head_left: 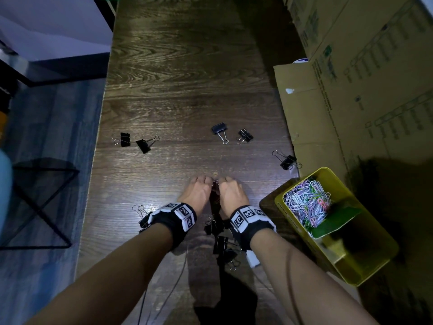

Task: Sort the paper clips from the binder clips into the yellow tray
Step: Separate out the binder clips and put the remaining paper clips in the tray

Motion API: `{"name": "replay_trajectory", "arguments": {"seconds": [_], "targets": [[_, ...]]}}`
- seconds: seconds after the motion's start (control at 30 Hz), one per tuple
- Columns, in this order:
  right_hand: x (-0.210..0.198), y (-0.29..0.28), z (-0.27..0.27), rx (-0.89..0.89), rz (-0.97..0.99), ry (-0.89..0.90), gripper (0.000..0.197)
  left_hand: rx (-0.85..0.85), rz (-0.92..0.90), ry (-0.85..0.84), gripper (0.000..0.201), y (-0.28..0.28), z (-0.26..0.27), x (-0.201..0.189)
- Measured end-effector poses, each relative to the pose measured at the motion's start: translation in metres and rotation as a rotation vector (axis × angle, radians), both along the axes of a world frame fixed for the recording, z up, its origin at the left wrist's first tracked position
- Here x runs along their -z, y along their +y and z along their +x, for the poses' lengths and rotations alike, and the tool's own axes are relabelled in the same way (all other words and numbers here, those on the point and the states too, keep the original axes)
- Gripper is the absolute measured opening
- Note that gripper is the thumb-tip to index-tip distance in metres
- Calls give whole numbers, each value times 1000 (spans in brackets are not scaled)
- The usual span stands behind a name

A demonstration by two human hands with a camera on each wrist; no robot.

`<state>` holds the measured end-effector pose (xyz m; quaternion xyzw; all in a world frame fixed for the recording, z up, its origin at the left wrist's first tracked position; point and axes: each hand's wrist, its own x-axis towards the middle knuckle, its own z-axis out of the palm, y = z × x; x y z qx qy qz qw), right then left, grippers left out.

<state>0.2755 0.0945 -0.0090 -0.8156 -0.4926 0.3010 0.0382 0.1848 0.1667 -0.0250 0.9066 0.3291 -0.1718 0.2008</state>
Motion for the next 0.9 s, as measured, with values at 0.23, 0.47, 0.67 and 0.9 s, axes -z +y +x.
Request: {"name": "replay_trajectory", "arguments": {"seconds": [0.23, 0.47, 0.67, 0.9], "targets": [[-9, 1, 27, 287, -76, 339, 34, -67, -272, -62, 4, 36, -4, -10], [-32, -23, 40, 624, 262, 613, 4, -370, -731, -256, 13, 58, -9, -23], [-73, -66, 58, 809, 570, 748, 11, -279, -1039, -453, 6, 32, 32, -75], [-91, -131, 101, 1063, 730, 447, 9, -179, -1141, -477, 5, -50, 108, -108]]}}
